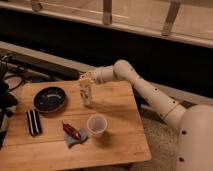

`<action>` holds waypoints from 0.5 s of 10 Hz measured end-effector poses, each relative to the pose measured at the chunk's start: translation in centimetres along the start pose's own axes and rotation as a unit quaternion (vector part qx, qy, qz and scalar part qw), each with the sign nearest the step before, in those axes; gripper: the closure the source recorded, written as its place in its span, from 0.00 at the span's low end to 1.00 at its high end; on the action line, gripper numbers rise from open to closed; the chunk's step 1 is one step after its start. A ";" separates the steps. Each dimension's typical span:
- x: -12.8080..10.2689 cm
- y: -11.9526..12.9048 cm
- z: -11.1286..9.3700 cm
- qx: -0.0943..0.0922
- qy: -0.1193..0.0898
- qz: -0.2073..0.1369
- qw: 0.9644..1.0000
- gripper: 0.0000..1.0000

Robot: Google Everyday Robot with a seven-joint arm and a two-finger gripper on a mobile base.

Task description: Stand the bottle upright

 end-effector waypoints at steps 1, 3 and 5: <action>0.2 -0.1 0.0 -0.002 0.000 -0.001 1.000 1.00; 0.7 -0.4 0.0 -0.004 0.004 -0.002 1.000 0.96; 1.4 -0.5 -0.3 0.000 0.009 0.002 1.000 0.77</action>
